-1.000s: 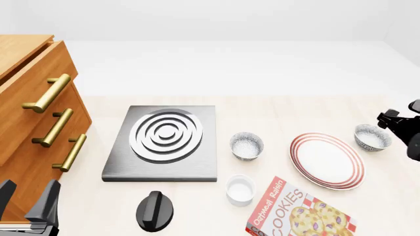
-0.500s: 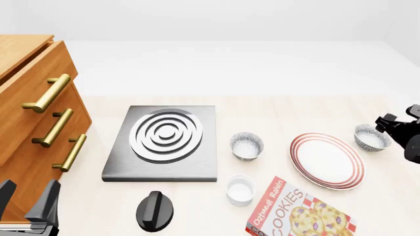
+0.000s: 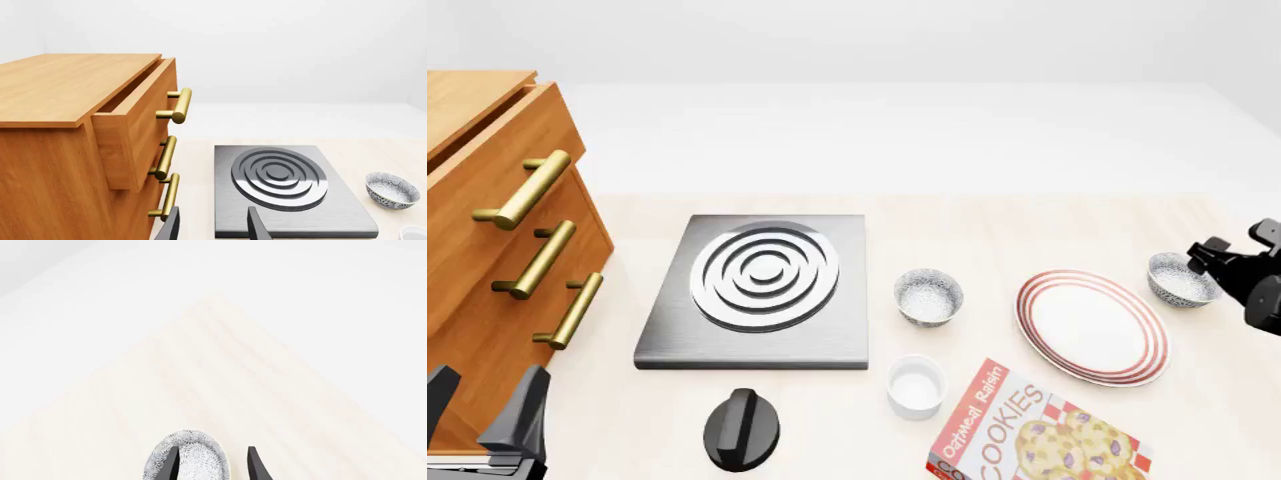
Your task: Pick the akita bowl next to the plate and place it on the plate.
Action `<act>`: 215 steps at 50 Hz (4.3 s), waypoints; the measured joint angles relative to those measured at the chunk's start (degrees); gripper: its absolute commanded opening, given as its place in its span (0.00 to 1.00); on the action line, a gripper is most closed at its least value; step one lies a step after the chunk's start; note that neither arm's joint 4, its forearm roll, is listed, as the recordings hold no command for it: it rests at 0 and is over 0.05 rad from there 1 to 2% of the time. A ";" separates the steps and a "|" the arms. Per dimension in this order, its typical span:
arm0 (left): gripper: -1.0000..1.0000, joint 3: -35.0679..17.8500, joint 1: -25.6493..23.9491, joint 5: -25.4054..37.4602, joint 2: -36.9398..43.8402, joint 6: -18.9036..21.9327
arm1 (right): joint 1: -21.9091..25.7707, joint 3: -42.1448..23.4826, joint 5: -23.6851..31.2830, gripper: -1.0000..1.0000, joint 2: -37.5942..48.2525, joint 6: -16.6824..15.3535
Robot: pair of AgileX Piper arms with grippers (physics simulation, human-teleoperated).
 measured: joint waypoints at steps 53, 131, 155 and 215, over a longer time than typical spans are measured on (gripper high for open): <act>1.00 0.00 0.00 0.00 0.00 0.00 | -2.21 -0.38 -0.79 1.00 5.29 -1.08; 1.00 0.00 0.00 0.00 0.00 0.00 | -1.17 0.47 -2.56 0.00 5.97 -4.55; 1.00 0.00 0.00 0.00 0.00 0.00 | 0.75 2.30 0.82 0.00 -0.23 -1.67; 1.00 0.00 0.00 0.00 0.00 0.00 | 7.70 13.01 3.85 0.00 -18.06 1.96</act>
